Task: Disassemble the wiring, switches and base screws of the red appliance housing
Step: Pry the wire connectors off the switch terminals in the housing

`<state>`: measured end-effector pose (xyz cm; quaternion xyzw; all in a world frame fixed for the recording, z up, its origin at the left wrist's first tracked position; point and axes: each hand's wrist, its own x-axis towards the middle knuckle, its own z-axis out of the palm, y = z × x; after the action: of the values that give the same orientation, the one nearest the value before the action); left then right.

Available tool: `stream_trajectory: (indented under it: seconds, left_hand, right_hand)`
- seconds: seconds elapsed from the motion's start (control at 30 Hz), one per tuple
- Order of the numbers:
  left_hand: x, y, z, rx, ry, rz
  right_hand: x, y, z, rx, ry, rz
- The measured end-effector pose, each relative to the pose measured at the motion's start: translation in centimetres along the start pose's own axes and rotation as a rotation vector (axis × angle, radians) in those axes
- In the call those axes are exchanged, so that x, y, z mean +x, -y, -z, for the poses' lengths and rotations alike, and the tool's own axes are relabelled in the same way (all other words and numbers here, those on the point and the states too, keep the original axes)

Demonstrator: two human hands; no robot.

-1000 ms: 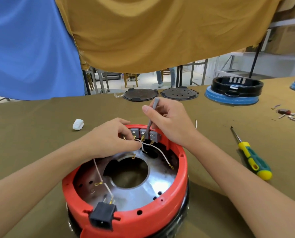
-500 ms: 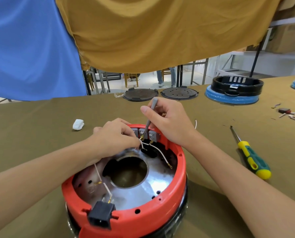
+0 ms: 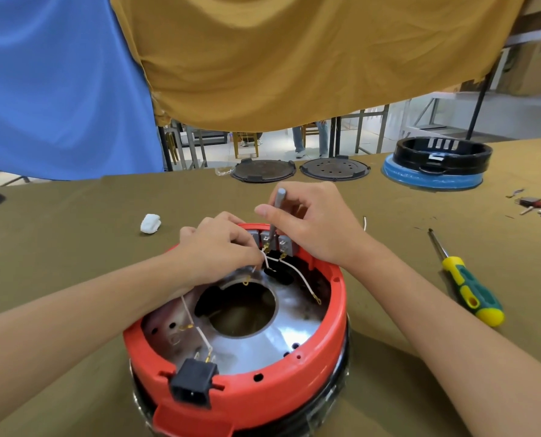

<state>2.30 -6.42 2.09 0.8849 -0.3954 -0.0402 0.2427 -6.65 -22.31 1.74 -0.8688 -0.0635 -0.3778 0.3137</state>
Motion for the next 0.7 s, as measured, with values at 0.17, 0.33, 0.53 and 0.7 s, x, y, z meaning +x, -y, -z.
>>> stream_trajectory:
  seconds: [0.17, 0.33, 0.53, 0.7]
  left_hand:
    - [-0.03, -0.02, -0.05, 0.016, -0.012, -0.004]
    - [-0.23, -0.07, 0.09, -0.013, 0.018, -0.013]
    - [-0.19, 0.01, -0.05, 0.002, 0.009, -0.02]
    - [-0.18, 0.13, 0.05, 0.0, 0.004, -0.027]
  right_hand:
    - [0.01, -0.09, -0.06, 0.041, -0.003, -0.022]
    - [0.1, -0.47, -0.27, 0.178, -0.016, -0.122]
    - [0.14, -0.62, -0.5, 0.195, -0.025, -0.169]
    - [0.16, -0.6, -0.47, 0.195, -0.024, -0.176]
